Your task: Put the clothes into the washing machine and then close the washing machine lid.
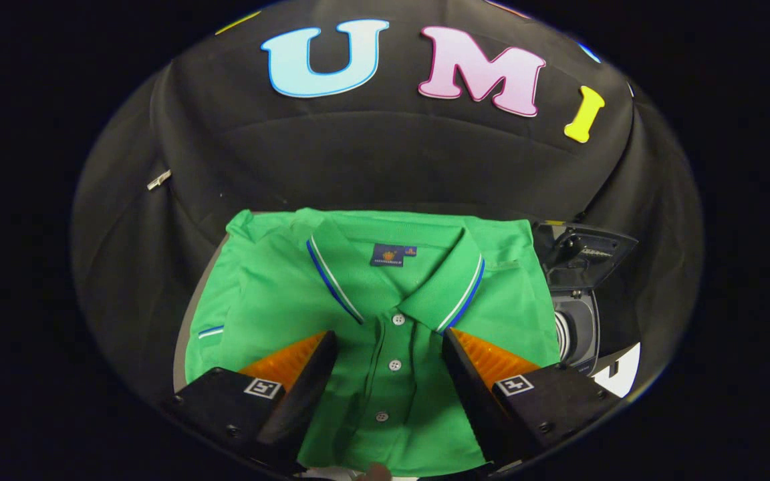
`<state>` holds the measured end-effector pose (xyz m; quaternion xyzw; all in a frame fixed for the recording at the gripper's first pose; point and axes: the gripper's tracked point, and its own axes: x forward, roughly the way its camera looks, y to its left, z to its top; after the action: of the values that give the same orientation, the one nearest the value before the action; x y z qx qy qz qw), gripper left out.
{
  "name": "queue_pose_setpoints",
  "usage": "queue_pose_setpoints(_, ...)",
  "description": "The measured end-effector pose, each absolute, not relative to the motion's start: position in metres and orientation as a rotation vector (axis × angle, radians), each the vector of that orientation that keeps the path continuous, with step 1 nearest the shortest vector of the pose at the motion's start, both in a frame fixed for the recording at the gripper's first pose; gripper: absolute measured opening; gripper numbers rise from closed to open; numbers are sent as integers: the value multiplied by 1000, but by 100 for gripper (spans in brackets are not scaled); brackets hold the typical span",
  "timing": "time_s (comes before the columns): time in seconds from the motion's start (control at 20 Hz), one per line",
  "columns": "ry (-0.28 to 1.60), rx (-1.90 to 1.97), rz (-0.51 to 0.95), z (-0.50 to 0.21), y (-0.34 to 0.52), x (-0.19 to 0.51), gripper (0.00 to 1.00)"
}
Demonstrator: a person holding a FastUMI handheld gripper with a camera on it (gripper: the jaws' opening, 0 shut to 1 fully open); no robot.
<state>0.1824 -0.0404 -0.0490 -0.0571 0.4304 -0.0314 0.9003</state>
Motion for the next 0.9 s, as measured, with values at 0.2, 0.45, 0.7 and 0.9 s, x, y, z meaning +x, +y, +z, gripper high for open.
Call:
queue_pose_setpoints(0.2, 966, -62, -73, -54, -39, 181, 100)
queue_pose_setpoints(0.45, 1037, -66, -85, -57, -44, 183, 99)
queue_pose_setpoints(0.7, 966, -80, -117, -51, -65, 188, 47)
queue_pose_setpoints(0.9, 905, -107, -71, -53, -68, 193, 29)
